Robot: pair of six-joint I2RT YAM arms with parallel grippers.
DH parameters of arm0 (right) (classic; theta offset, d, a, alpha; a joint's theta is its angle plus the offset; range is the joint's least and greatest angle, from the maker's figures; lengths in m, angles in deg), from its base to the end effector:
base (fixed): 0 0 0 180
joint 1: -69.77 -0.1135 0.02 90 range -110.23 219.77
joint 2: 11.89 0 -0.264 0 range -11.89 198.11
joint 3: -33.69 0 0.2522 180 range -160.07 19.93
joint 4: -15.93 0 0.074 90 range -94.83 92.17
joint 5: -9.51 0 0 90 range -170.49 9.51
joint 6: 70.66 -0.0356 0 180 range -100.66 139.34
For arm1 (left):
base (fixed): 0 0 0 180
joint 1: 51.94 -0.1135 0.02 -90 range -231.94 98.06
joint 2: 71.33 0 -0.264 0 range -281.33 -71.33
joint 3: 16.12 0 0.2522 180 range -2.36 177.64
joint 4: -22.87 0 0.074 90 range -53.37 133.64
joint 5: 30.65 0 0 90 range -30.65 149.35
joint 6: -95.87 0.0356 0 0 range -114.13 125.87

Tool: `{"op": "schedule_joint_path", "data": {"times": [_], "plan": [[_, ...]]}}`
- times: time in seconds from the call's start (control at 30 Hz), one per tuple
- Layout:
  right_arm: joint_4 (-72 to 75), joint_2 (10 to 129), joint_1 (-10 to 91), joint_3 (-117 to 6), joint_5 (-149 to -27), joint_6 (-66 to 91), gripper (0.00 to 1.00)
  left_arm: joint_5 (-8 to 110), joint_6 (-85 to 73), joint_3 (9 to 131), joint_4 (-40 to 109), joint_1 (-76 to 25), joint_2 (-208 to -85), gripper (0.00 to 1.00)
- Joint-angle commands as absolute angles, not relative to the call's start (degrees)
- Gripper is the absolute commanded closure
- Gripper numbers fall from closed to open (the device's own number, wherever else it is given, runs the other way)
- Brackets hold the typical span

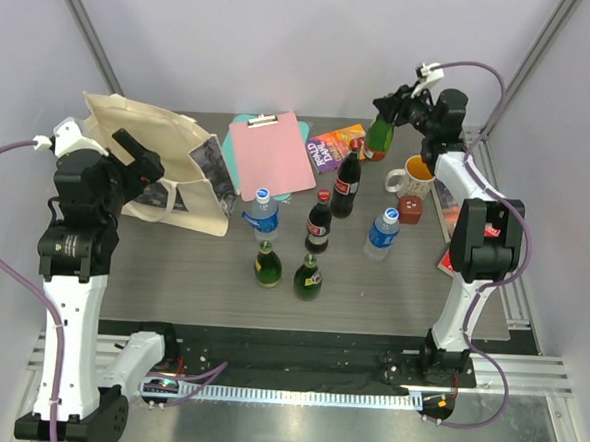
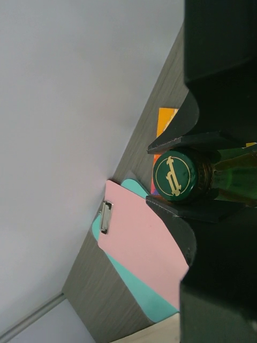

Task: Take the beverage out of the canvas bag
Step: Place the drink at the center of the board.

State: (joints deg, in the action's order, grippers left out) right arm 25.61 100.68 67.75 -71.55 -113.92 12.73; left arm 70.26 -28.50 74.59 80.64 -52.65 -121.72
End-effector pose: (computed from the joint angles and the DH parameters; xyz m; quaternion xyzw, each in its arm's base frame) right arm 0.4741 0.0363 0.3294 -0.1808 0.6710 0.2506 0.6740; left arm 0.1478 0.0086 0.4474 -0.2955 0.7483 -0.0972 0.5859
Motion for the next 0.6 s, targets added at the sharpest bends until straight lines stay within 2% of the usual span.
{"op": "schedule_joint_path", "data": {"times": [0.0, 0.57], "plan": [[38.37, 99.91, 66.34, -70.78, -116.00, 15.47, 0.99, 70.68, -29.11, 76.22, 80.05, -52.46, -121.25, 0.00], [44.96, 101.84, 64.58, -61.82, -117.23, 22.77, 0.97, 70.33, -29.54, 77.89, 81.20, -52.46, -122.74, 0.00]]}}
